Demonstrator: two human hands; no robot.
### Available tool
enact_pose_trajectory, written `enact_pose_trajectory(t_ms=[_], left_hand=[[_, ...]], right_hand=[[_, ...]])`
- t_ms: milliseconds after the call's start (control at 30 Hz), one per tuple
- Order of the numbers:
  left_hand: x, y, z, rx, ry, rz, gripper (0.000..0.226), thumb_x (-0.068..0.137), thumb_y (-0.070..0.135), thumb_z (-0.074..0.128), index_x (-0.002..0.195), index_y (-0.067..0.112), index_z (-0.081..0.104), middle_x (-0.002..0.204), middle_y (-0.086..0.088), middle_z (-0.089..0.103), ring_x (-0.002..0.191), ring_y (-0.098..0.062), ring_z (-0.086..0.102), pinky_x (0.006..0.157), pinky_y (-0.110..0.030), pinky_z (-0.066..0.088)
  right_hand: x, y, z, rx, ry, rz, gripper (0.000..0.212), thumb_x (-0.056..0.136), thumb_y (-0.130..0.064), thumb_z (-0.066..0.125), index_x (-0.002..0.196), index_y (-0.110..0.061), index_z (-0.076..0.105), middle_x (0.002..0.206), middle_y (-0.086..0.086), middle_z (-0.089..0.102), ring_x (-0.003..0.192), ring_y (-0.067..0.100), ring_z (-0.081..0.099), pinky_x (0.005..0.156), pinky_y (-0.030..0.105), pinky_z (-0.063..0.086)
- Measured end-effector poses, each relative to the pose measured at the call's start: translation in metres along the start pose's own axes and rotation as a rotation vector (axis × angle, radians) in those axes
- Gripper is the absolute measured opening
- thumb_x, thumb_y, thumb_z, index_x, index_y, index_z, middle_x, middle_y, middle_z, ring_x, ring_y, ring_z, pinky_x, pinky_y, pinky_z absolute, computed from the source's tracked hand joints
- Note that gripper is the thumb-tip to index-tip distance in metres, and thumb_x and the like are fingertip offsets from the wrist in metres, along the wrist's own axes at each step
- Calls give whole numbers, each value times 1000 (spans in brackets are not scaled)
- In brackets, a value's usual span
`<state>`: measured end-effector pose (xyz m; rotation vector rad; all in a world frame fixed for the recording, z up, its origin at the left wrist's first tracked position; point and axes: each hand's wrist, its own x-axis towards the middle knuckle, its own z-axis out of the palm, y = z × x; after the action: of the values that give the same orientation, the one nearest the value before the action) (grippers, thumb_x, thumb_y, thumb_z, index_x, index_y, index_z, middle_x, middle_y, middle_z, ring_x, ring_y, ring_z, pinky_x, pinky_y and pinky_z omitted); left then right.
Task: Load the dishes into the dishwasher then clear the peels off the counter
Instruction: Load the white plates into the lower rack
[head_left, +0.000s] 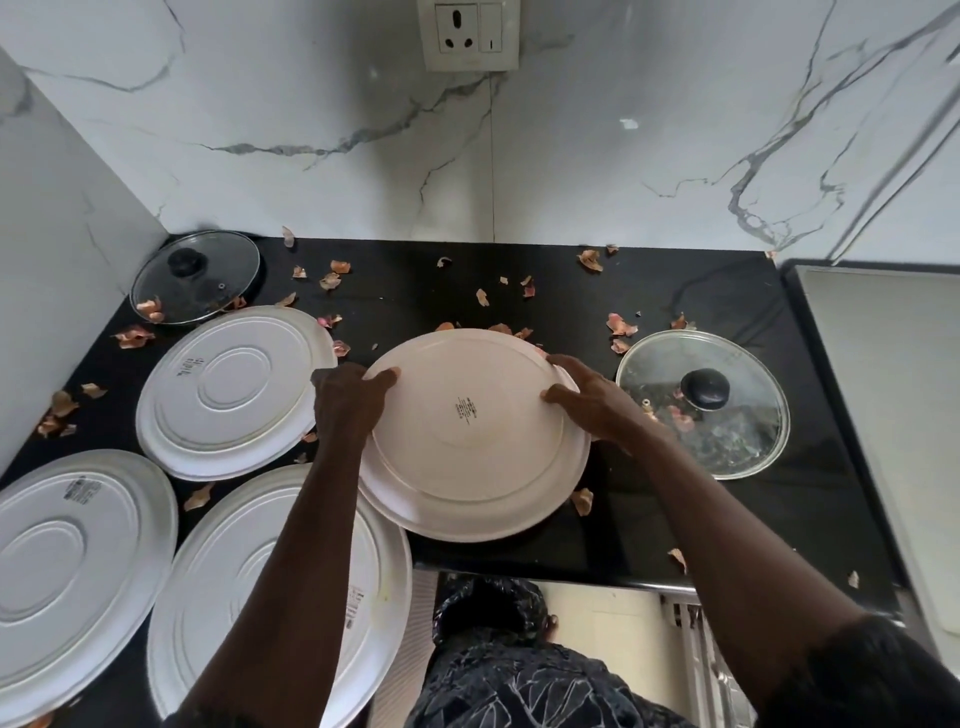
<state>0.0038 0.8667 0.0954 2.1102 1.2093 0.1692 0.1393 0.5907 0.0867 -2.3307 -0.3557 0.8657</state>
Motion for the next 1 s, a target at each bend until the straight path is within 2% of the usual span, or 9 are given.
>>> enact_pose_trajectory(t_ms=[167,300,467,567,633,733,833,900,1000], left_hand=[[-2,4,-6,22,-1,88,48,87,49,72,109,6,71,124,-14,58,95,-16,43,84,-34,37],[-7,9,-6,-16,-37,95,46,88,48,71,111,8,66,118,-12,63,94,-21,51,84,-37,40],[-8,14,-4,4,-155,102,53,92,52,65,125,10,62,118,-8,64,97,-21,52,85,-37,41],[-6,17,-1,22,-235,114,49,93,52,63,111,7,65,104,-6,62,99,-29,60,82,-38,42],[-6,23,3,8,-282,110,49,93,53,63,99,4,65,98,-12,64,96,-33,63,82,-43,46],[-9,39,15,24,-347,139,54,93,53,63,105,1,64,97,-11,64,87,-27,61,82,-45,48],[-19,65,31,72,-383,206,60,92,59,61,123,8,65,123,-6,66,105,-28,63,92,-46,51],[-30,85,46,87,-407,280,59,94,55,60,132,10,62,129,3,58,112,-28,59,94,-42,48],[-45,115,79,109,-456,379,59,95,53,60,136,10,57,134,-9,61,113,-30,59,92,-42,48]], right_hand=[[-2,1,-10,-159,-101,10,76,88,-74,51,153,-56,17,160,6,36,140,35,43,111,52,39],[-8,8,-3,-47,7,27,100,86,-71,58,161,-31,6,163,3,32,144,33,38,115,52,32],[-16,22,1,-24,206,32,78,81,-75,61,137,-21,52,127,5,64,105,24,61,86,40,52],[-20,30,-3,-22,260,31,66,81,-76,60,118,-21,63,110,4,68,95,24,62,79,37,50],[-27,37,-10,5,287,30,63,80,-76,61,108,-20,65,105,4,69,92,24,63,78,38,51],[-38,52,-22,98,333,50,58,78,-75,64,106,-24,67,100,1,71,91,23,67,85,45,56],[-53,70,-37,131,397,80,60,76,-76,63,108,-25,67,97,-1,71,88,21,67,83,47,57],[-67,85,-48,169,458,117,61,78,-71,66,115,-22,67,102,1,71,90,22,67,83,45,57],[-94,114,-63,225,562,193,60,79,-68,69,118,-22,70,105,-1,72,96,23,67,86,41,55]])
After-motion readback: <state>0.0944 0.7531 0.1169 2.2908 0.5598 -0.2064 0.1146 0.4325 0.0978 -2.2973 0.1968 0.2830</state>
